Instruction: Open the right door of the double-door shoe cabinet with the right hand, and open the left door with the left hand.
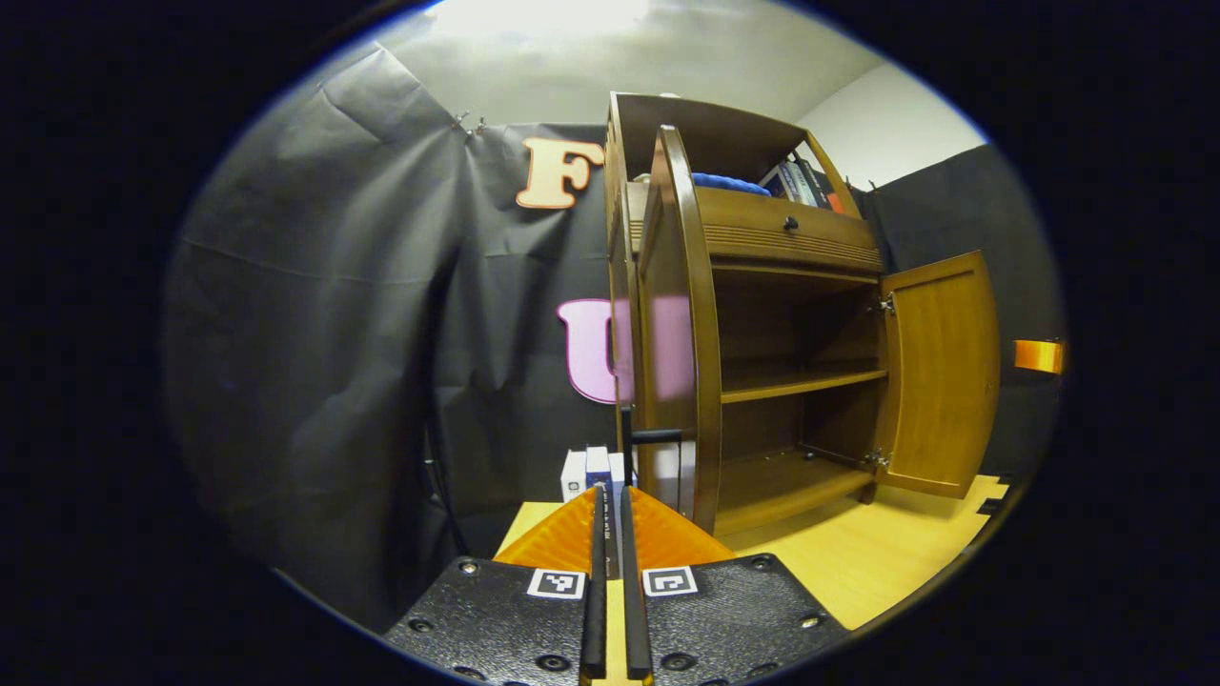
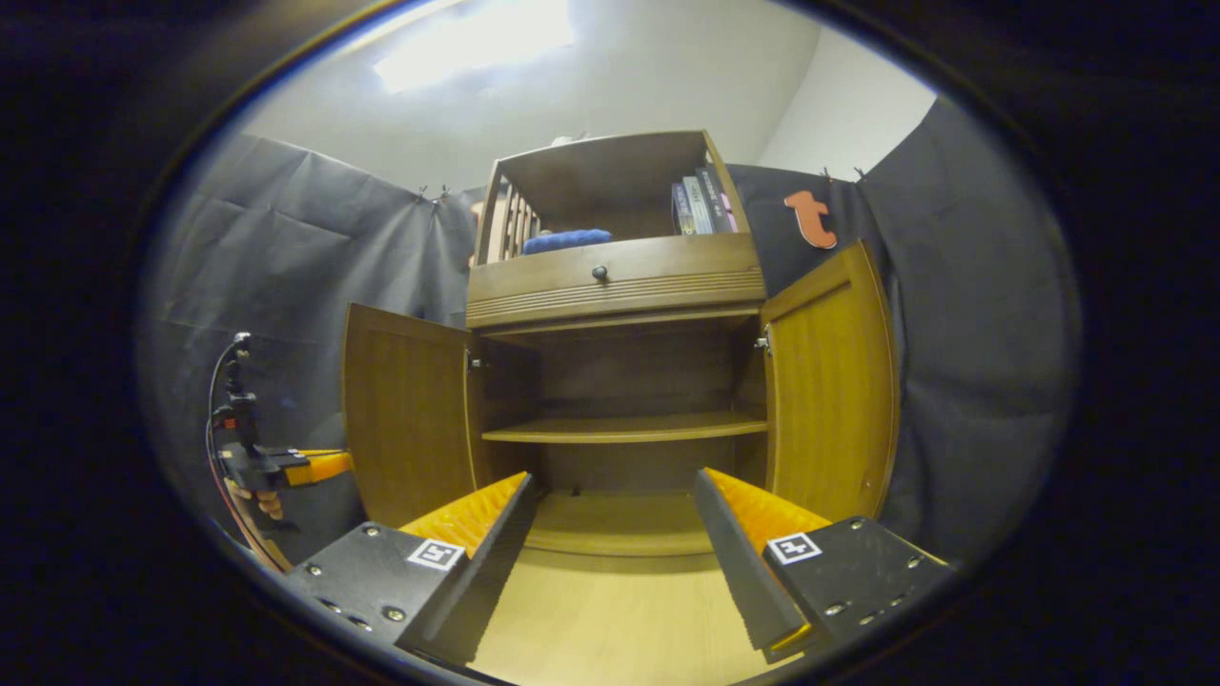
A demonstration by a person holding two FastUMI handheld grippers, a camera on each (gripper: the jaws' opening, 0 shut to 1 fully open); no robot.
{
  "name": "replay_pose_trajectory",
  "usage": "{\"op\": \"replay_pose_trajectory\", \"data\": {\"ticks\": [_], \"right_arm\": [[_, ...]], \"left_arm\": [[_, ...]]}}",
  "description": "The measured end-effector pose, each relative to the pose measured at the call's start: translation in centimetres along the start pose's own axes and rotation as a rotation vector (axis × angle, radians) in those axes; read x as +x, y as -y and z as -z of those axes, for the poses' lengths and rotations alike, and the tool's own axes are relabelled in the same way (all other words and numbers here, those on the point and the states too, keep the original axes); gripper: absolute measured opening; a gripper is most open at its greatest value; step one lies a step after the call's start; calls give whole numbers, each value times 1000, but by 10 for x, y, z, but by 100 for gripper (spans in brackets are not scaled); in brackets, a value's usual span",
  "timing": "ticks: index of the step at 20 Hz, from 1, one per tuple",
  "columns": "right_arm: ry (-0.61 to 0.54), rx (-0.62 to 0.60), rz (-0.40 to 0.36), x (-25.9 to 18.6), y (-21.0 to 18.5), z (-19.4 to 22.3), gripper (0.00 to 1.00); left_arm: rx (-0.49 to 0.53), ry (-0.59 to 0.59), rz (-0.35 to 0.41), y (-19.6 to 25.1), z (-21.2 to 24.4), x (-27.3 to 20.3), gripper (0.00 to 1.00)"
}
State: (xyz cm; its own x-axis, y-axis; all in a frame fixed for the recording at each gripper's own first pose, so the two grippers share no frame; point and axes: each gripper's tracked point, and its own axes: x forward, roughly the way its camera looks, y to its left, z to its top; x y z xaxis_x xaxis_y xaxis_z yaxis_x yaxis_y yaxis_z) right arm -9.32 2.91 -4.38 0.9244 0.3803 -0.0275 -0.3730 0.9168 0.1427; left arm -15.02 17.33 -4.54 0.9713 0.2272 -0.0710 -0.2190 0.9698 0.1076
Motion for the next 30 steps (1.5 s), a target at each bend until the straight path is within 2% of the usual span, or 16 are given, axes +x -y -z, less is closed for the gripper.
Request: {"op": "replay_pose_trajectory", "data": {"ticks": [1,2,6,8,9,11,13,15,17,21,22,25,26,28,30], "right_arm": [[-3,1,-1,-3,0,2,96],[-5,1,-1,-4,2,2,99],[16,11,3,-17,10,-7,100],[32,13,7,-25,15,-14,100],[39,12,10,-29,18,-17,100],[47,2,16,-29,28,-22,100],[54,-21,29,-34,33,-27,100],[61,-26,23,-38,33,-30,100],[70,-29,20,-39,35,-35,99],[79,-28,53,-32,50,-43,100],[98,-21,71,-30,57,-49,100],[129,-29,116,-25,72,-59,100],[136,-30,122,-23,75,-62,100],[146,-18,128,-15,83,-66,99],[137,-6,141,-11,88,-62,99]], "left_arm": [[5,10,1,2,-6,-5,6],[5,19,0,4,-10,-11,8],[-8,91,-19,7,-48,-28,19],[-17,117,-16,20,-62,-35,20],[-10,123,2,31,-67,-36,22],[-20,123,43,55,-75,-32,33],[-51,134,71,76,-85,-30,31],[-78,156,103,99,-98,-29,47],[-92,177,121,119,-108,-28,53],[-141,219,112,154,-127,-24,87],[-145,217,114,163,-127,-21,89],[-172,211,140,192,-131,-9,91],[-173,224,135,196,-135,-5,94],[-160,231,127,207,-135,6,90],[-168,213,129,217,-130,18,91]]}}
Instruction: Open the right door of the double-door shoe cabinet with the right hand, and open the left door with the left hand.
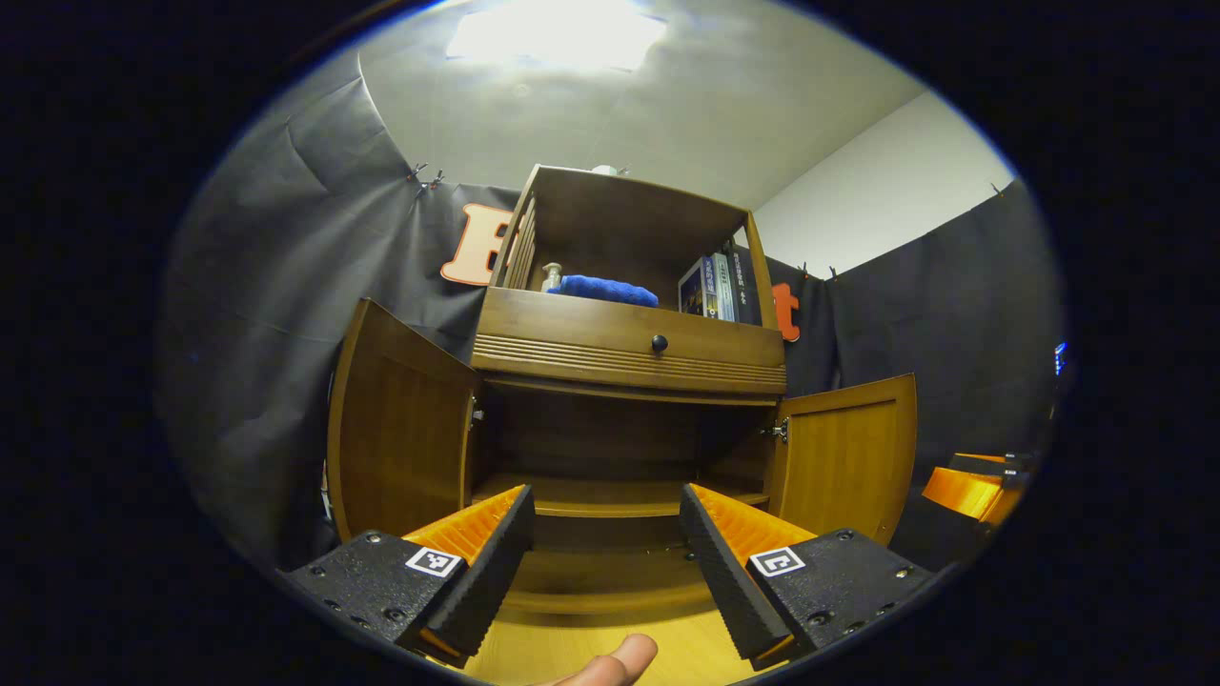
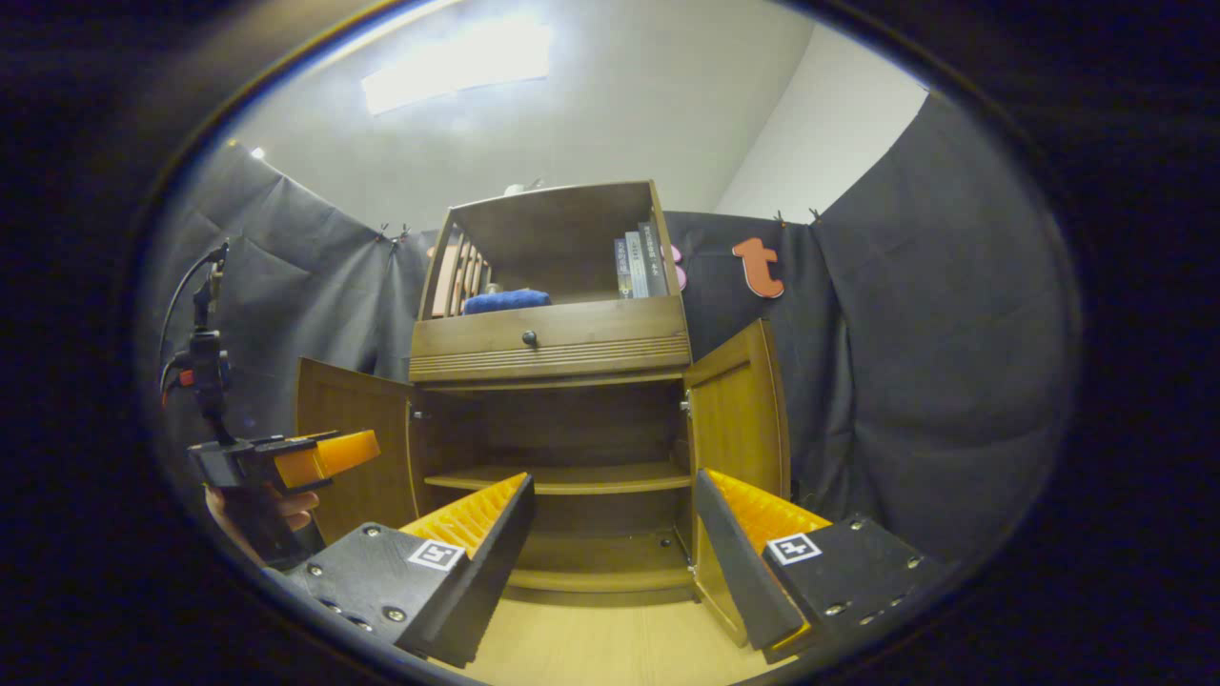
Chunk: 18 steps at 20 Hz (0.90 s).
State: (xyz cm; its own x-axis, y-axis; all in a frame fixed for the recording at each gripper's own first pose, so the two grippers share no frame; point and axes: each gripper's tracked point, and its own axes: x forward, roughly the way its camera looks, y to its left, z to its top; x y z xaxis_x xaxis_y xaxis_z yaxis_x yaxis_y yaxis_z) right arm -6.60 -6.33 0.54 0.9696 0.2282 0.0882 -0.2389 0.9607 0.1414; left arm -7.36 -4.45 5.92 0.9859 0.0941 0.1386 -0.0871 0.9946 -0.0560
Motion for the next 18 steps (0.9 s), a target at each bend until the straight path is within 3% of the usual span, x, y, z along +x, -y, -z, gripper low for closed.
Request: {"op": "replay_pose_trajectory", "data": {"ticks": [1,2,5,14,16,18], "right_arm": [[-6,-2,11,5,4,4,99],[-10,-9,23,10,9,6,96],[-22,-9,40,30,13,15,96],[-44,-37,97,94,16,48,100],[-64,-49,106,110,17,61,100],[-96,-54,103,123,13,76,100]], "left_arm": [[-4,-10,4,4,5,4,91],[-8,-14,3,5,9,9,98],[-10,-23,-22,2,23,23,92],[3,-146,24,13,89,88,95],[12,-148,-7,4,92,100,92],[30,-142,-53,-10,95,109,95]]}}
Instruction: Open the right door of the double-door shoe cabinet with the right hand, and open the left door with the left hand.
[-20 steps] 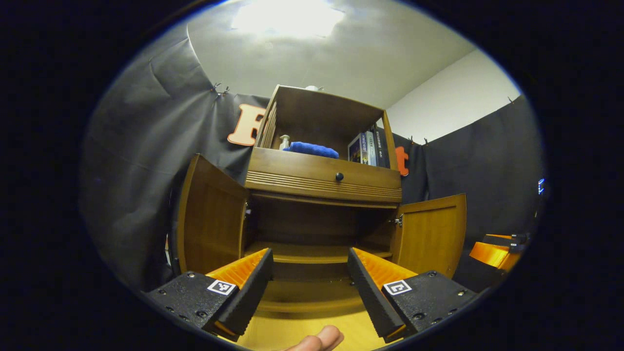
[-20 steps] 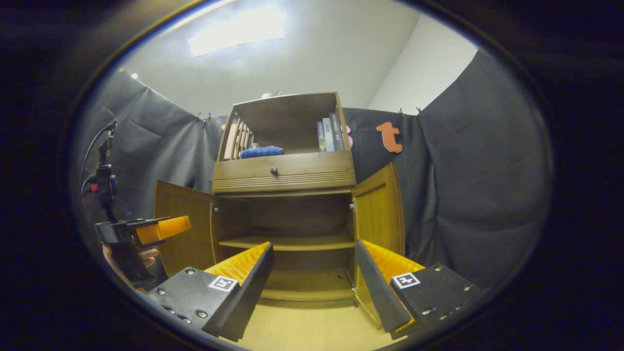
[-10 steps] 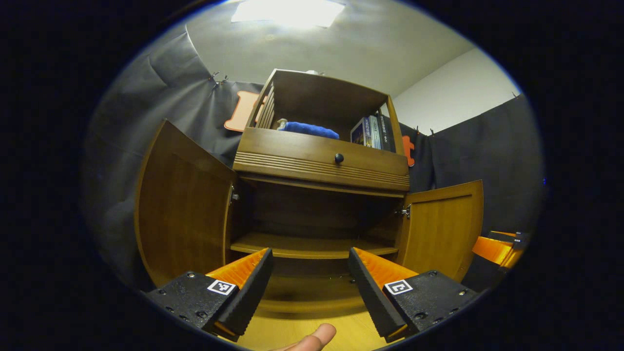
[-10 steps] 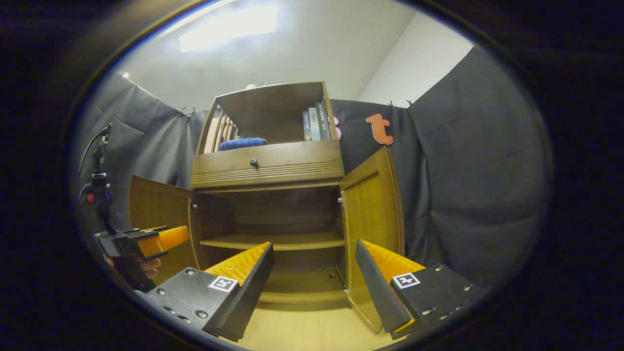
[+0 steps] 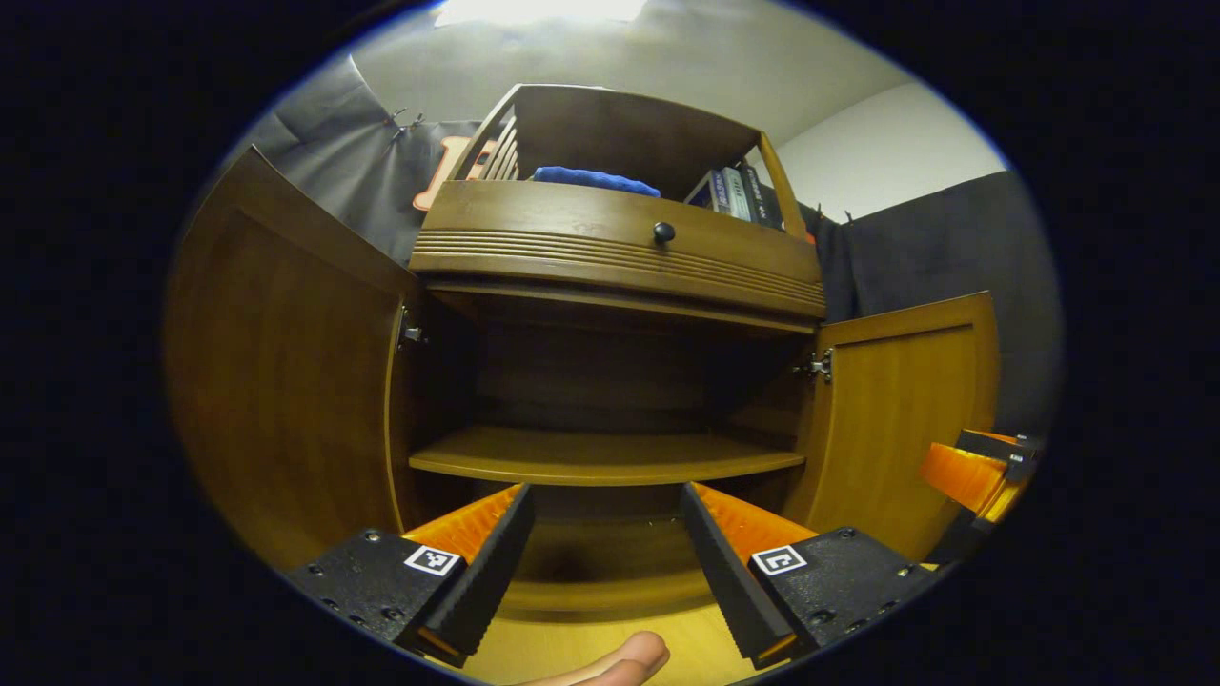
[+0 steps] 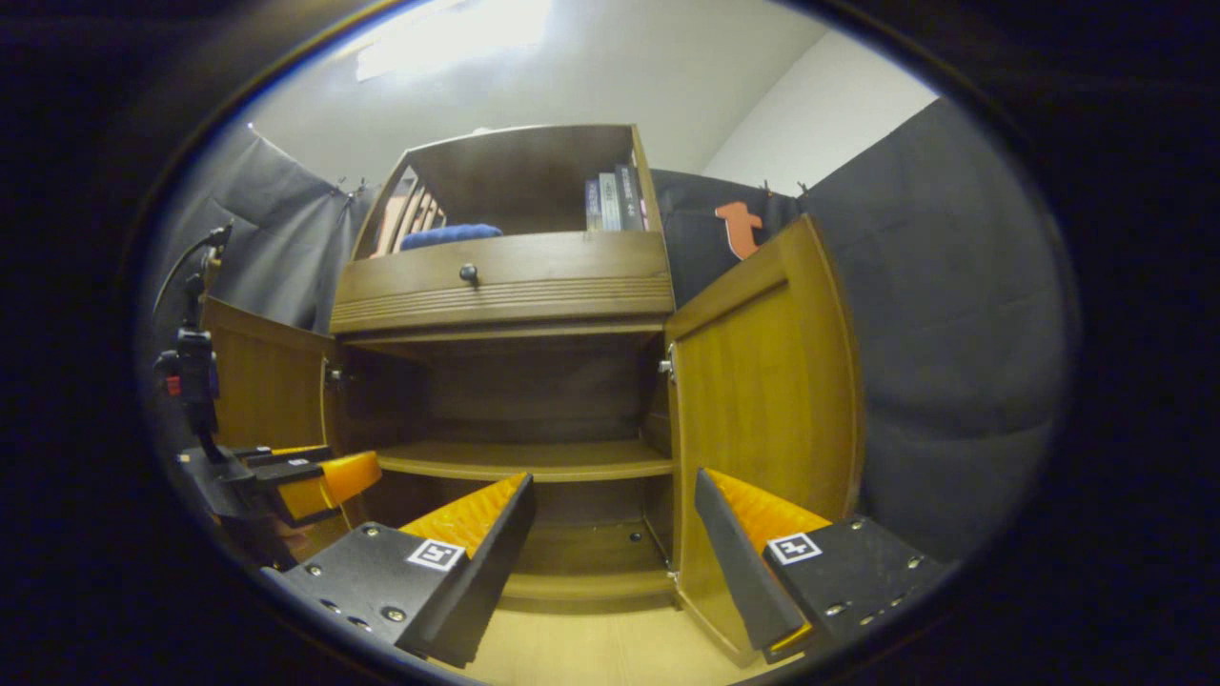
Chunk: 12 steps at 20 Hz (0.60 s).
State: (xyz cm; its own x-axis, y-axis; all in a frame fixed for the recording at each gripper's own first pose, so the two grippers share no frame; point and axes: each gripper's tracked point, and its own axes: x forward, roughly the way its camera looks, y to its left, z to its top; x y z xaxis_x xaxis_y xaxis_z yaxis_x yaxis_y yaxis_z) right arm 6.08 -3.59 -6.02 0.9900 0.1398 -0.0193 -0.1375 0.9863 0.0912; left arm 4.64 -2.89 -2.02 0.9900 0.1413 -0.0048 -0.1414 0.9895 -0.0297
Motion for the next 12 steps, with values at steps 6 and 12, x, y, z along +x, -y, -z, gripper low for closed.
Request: {"op": "replay_pose_trajectory", "data": {"ticks": [6,12], "right_arm": [[-96,-29,-5,29,-8,41,100],[-132,-38,-37,32,-21,67,100]], "left_arm": [[30,-16,-55,-14,10,19,91],[54,-28,-45,-2,19,21,90]]}}
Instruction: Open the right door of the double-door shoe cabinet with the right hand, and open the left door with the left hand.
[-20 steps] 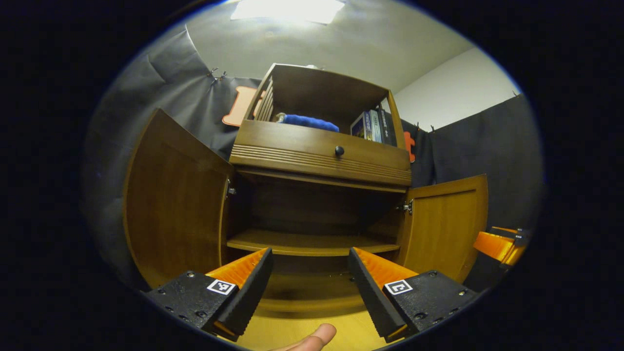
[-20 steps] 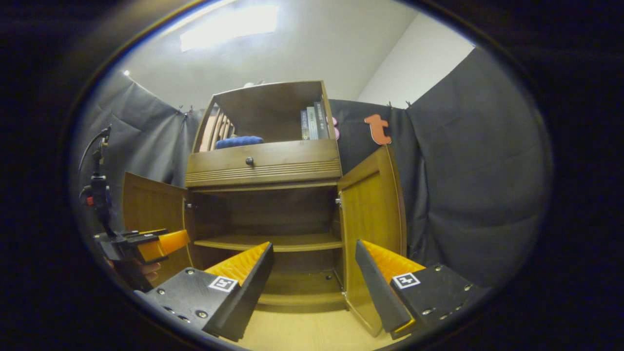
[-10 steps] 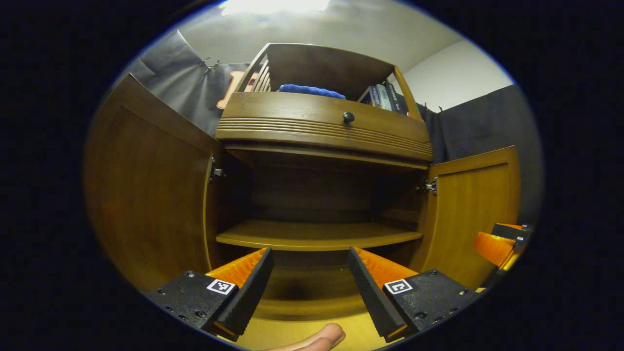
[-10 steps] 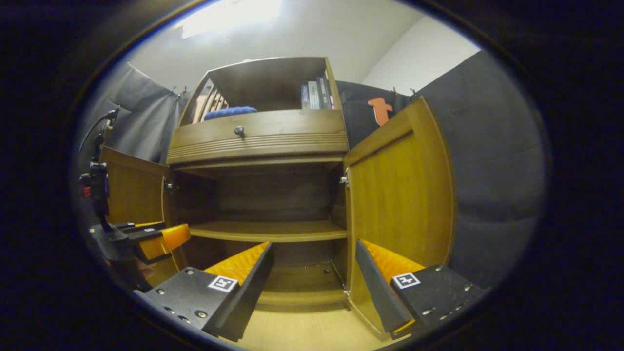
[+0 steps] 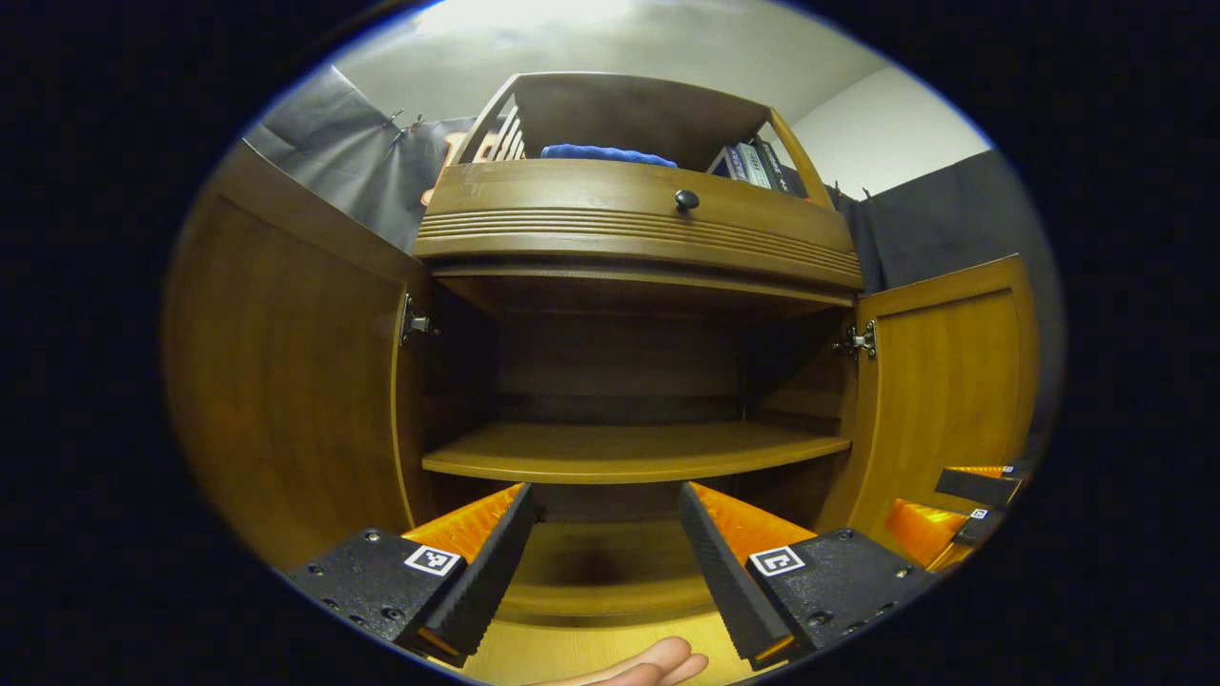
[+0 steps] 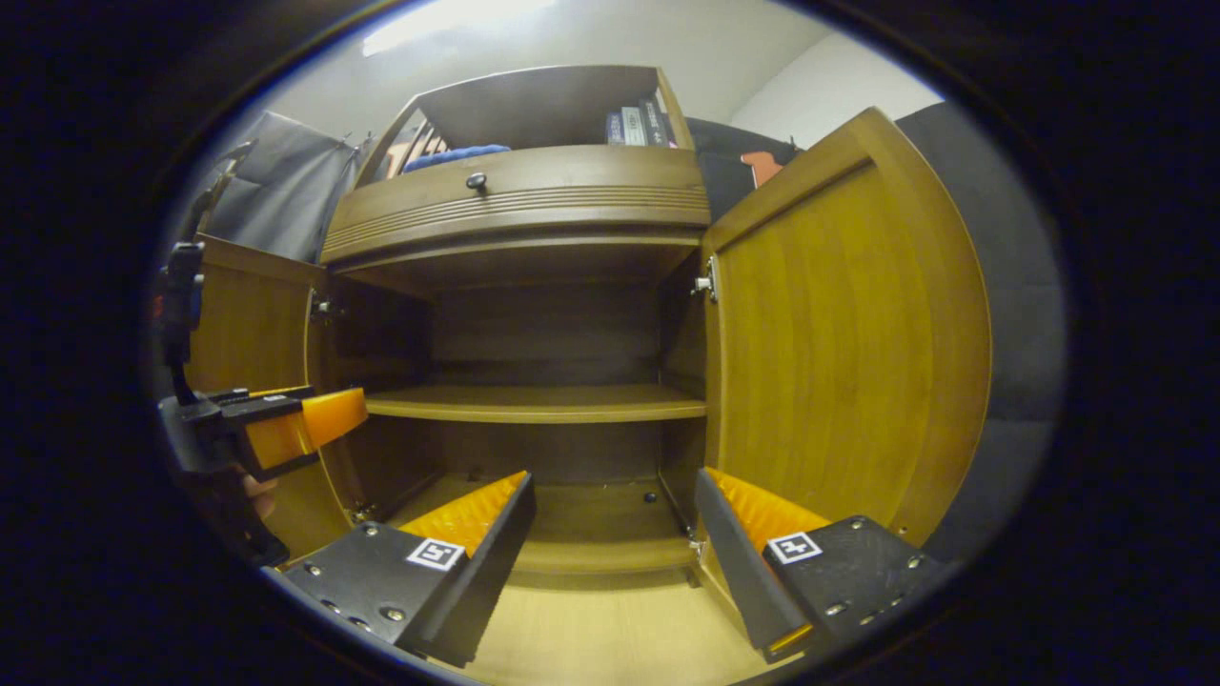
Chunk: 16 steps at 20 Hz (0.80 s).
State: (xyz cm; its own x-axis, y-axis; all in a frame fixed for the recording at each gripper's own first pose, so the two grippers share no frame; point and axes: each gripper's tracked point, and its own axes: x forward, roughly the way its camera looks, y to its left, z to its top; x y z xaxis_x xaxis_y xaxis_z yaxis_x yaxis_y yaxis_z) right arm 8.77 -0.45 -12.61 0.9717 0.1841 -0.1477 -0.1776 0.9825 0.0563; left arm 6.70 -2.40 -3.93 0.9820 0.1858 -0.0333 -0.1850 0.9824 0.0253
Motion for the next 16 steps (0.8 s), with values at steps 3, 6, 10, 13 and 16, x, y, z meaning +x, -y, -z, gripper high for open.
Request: {"op": "replay_pose_trajectory", "data": {"ticks": [3,6,10,13,16], "right_arm": [[-15,-8,-13,4,-8,10,100],[-41,-15,-44,6,-16,24,96],[-59,-20,-40,4,-8,33,100],[-35,0,-31,0,-3,25,100],[-23,12,-30,-1,-2,19,96]], "left_arm": [[25,-9,-23,2,6,2,94],[26,-54,-22,9,19,2,90],[45,-49,-12,10,17,-4,91],[50,-30,-6,9,13,-6,93],[52,-22,-16,5,9,-9,93]]}}
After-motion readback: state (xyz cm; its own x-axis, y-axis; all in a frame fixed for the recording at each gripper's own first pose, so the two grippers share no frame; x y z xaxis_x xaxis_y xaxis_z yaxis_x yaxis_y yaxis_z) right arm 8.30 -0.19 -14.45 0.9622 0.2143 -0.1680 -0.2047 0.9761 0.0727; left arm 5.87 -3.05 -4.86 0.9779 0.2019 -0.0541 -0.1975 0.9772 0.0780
